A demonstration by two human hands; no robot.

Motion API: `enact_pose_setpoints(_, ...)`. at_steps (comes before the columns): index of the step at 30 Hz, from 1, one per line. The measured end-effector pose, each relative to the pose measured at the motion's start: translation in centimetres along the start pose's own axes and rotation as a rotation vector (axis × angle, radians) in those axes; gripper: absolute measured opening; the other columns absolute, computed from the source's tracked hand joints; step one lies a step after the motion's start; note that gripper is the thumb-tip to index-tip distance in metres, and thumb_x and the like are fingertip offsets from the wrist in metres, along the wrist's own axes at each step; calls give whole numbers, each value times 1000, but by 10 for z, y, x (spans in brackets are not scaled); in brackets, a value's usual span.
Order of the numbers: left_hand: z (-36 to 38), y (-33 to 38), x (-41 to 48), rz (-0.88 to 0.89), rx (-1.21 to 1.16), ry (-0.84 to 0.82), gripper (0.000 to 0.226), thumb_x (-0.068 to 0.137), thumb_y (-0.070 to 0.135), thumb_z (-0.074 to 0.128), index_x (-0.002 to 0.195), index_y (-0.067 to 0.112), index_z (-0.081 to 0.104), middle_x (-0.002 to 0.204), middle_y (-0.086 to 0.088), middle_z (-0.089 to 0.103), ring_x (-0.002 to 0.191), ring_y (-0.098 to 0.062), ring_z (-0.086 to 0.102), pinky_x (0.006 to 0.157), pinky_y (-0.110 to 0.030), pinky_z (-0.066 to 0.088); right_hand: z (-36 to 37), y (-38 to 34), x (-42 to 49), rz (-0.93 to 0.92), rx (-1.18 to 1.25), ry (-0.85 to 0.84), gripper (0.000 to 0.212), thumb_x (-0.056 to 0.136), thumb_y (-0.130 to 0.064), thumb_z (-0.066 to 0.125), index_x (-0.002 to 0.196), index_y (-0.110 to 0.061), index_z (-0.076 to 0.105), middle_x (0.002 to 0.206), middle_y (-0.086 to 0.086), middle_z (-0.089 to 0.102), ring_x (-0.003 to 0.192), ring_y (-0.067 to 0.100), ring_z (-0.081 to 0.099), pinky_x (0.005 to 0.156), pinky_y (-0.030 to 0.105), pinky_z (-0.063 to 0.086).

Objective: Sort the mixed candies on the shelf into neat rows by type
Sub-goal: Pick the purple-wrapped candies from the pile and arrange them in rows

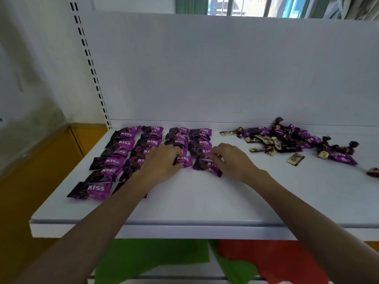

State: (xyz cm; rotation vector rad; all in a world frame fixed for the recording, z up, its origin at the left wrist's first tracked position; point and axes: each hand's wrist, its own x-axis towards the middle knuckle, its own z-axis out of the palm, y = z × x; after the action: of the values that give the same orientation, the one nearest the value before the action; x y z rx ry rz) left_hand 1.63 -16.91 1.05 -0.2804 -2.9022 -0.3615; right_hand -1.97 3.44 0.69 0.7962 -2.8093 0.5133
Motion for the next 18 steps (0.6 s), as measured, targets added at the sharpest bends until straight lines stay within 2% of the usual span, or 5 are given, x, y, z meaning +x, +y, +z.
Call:
enact_pose_setpoints(3, 0, -3, 1, 8, 30, 8, 30, 89, 28, 56, 118, 20, 57, 116, -1, 57, 107, -19, 51, 94, -34, 36, -2, 0, 1, -11, -1, -25, 28, 90, -38, 52, 104, -16, 63, 100, 2, 58, 95, 17, 50, 72, 27, 35)
enact_pose_setpoints(5, 1, -5, 2, 5, 50, 11, 31, 90, 28, 54, 119, 21, 56, 116, -2, 56, 108, -20, 50, 95, -34, 35, -3, -1, -1, -47, -21, -60, 34, 83, -43, 60, 108, -19, 62, 102, 1, 57, 100, 17, 47, 74, 27, 33)
enact_pose_setpoints(10, 4, -4, 4, -13, 59, 24, 32, 90, 28, 53, 121, 21, 55, 117, -2, 56, 109, -20, 50, 96, -36, 36, 0, -1, 2, -85, -82, -61, 36, 85, -32, 60, 120, -21, 59, 108, 7, 57, 104, 24, 46, 80, 31, 36)
enact_pose_setpoints(18, 1, -7, 1, -18, 98, 9, 33, 89, 28, 53, 121, 20, 55, 117, -3, 56, 109, -21, 50, 97, -36, 35, 6, -6, 6, -71, -32, -41, 38, 86, -30, 58, 123, -20, 56, 117, 4, 58, 108, 22, 45, 88, 33, 37)
